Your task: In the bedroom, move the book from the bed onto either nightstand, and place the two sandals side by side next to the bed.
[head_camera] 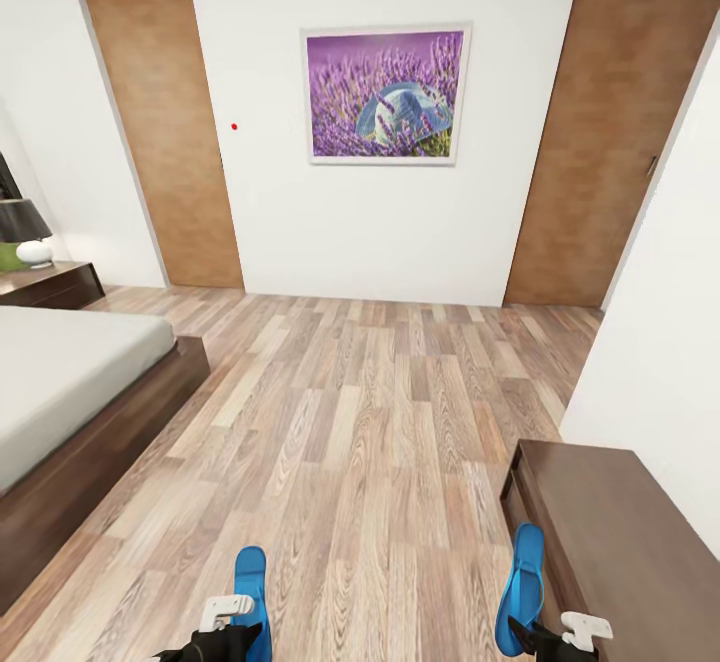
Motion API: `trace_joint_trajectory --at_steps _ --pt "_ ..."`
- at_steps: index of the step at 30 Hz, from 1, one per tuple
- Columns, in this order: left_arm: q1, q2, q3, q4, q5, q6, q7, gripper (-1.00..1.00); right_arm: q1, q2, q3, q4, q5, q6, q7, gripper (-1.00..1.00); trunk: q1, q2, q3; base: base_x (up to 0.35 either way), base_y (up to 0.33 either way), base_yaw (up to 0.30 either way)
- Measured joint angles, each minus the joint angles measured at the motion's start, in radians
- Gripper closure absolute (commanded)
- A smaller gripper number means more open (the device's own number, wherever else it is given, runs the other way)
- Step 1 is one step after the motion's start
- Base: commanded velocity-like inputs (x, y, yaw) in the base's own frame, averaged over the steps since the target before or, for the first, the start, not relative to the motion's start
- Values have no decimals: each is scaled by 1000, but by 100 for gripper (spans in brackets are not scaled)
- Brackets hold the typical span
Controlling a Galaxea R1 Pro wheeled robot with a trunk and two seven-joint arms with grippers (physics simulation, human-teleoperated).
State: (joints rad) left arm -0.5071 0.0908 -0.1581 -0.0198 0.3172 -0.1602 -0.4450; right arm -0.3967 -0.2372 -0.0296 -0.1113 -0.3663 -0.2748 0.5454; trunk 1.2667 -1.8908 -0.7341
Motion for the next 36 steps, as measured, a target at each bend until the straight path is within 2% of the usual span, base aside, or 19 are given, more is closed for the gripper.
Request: trace_joint_trajectory --at_steps 18,36 --pt "0 -2 0 0 0 0 0 100 0 1 1 1 0 0 0 100 -69 126 56 0 0 0" --pt "0 -2 -1 0 0 0 0 100 0 1 2 1 1 0 0 100 -69 126 56 15 0 0"
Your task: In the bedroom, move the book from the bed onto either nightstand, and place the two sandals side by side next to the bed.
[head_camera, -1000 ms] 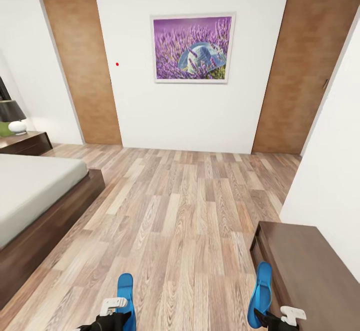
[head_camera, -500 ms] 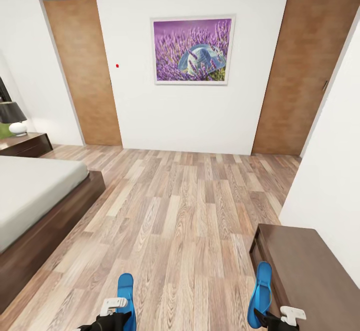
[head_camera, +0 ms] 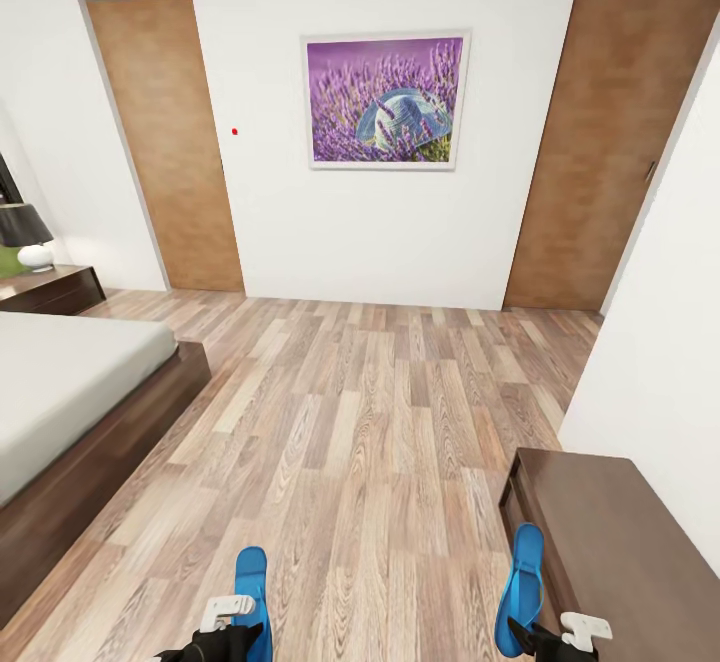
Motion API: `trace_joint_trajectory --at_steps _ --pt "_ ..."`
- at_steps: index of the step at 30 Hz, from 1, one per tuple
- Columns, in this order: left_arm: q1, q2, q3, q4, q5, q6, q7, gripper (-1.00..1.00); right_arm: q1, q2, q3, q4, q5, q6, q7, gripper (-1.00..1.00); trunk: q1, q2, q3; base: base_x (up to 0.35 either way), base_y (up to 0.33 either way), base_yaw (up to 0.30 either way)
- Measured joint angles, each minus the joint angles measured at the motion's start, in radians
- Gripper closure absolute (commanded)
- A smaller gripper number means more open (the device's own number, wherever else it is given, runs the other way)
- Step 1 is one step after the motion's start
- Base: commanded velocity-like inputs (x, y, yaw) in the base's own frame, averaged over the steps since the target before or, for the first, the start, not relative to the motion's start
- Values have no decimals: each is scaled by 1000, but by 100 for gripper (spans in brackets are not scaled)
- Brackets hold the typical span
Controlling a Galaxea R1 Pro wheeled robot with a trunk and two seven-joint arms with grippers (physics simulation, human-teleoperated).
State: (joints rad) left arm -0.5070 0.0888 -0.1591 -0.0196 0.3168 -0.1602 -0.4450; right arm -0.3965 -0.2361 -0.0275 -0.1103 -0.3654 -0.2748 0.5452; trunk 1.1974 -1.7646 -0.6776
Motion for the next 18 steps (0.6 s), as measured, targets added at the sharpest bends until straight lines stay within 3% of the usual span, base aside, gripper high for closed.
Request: trace_joint_trajectory --at_steps 18 --pt "0 0 0 0 0 0 0 100 0 0 0 2 0 0 0 100 0 0 0 280 0 0"
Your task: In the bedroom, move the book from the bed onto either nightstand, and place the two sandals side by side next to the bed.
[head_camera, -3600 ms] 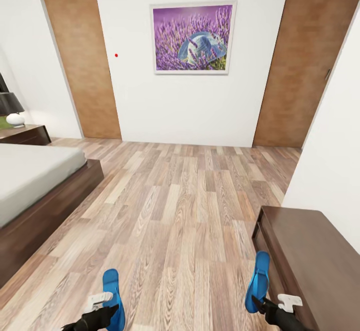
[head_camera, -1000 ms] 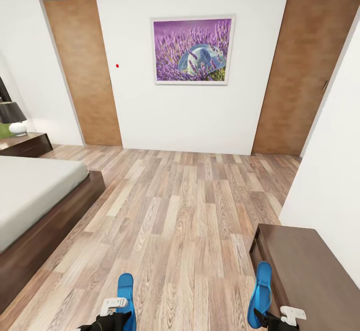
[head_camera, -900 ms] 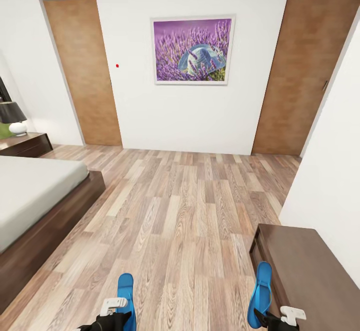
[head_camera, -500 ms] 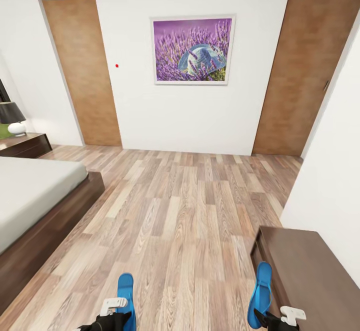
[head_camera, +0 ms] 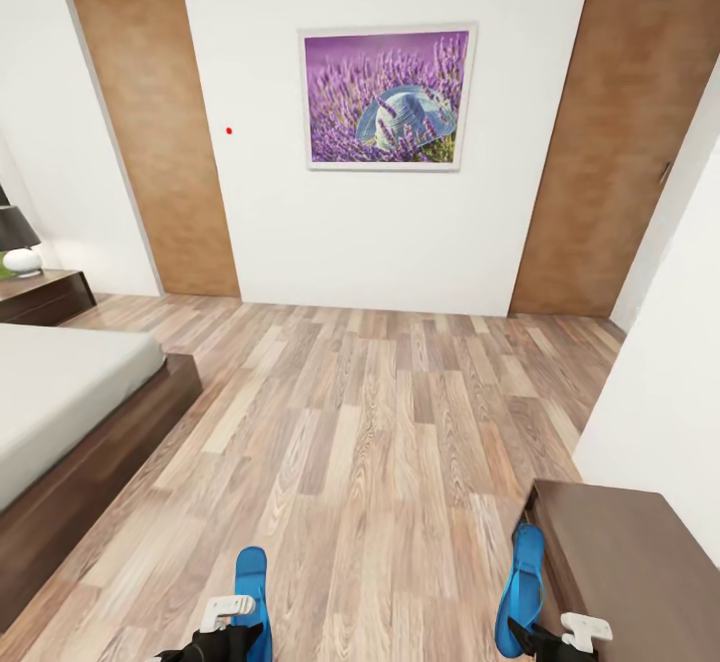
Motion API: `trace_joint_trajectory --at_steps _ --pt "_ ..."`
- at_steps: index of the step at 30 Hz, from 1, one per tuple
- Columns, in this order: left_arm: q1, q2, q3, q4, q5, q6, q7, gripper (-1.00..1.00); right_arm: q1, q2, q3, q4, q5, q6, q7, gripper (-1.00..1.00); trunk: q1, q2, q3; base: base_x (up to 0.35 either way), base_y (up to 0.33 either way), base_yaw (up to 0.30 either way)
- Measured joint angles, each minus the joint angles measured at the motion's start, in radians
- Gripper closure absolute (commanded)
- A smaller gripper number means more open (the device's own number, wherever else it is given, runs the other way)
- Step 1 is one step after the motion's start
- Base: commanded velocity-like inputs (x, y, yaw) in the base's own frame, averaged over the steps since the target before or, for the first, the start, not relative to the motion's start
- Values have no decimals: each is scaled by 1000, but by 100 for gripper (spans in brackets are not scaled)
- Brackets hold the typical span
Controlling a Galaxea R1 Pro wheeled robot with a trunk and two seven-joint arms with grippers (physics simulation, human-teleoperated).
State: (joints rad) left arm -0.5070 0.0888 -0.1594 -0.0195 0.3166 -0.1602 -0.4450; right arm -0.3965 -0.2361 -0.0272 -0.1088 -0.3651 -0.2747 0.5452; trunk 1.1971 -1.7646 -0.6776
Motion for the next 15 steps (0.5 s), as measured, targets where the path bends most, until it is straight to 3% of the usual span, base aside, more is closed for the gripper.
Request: trace_joint_trajectory --at_steps 15 --pt "0 0 0 0 0 0 0 100 0 0 0 0 0 0 0 100 0 0 0 332 0 0"
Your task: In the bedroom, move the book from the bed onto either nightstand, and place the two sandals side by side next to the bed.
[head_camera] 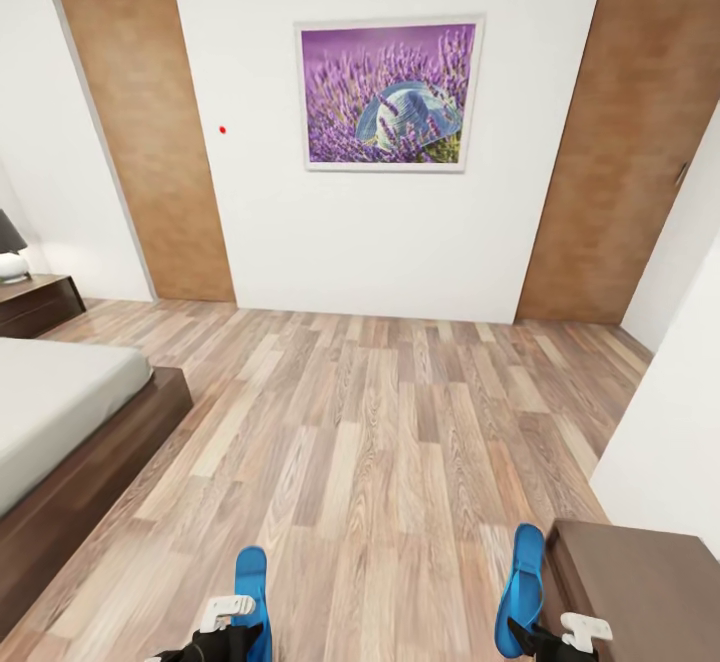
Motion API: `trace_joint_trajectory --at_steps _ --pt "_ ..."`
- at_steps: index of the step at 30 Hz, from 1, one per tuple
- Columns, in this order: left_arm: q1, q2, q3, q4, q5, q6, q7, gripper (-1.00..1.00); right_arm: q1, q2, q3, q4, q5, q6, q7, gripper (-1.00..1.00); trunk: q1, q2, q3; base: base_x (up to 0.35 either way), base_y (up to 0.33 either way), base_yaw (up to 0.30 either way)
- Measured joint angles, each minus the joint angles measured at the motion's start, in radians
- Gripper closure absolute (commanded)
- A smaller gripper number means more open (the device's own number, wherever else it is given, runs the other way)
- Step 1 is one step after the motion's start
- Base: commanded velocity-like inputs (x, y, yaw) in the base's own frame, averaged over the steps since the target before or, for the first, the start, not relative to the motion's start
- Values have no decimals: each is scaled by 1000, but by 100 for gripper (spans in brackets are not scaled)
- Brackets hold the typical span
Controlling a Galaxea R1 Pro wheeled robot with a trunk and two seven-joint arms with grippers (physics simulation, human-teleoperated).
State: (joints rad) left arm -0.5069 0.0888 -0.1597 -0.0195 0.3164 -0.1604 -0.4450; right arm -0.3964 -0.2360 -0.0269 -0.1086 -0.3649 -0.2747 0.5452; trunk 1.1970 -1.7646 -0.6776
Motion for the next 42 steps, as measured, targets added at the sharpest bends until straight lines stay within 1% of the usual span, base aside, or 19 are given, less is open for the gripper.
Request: trace_joint_trajectory --at_steps 23,29,42 --pt "0 0 0 0 0 0 0 100 0 0 0 0 0 0 0 100 0 0 0 326 0 12" --pt "0 0 0 0 0 0 0 100 0 0 0 0 0 0 0 100 0 0 0 311 0 183" --pt "0 0 0 0 0 0 0 100 0 0 0 0 0 0 0 100 0 0 0 310 0 47"
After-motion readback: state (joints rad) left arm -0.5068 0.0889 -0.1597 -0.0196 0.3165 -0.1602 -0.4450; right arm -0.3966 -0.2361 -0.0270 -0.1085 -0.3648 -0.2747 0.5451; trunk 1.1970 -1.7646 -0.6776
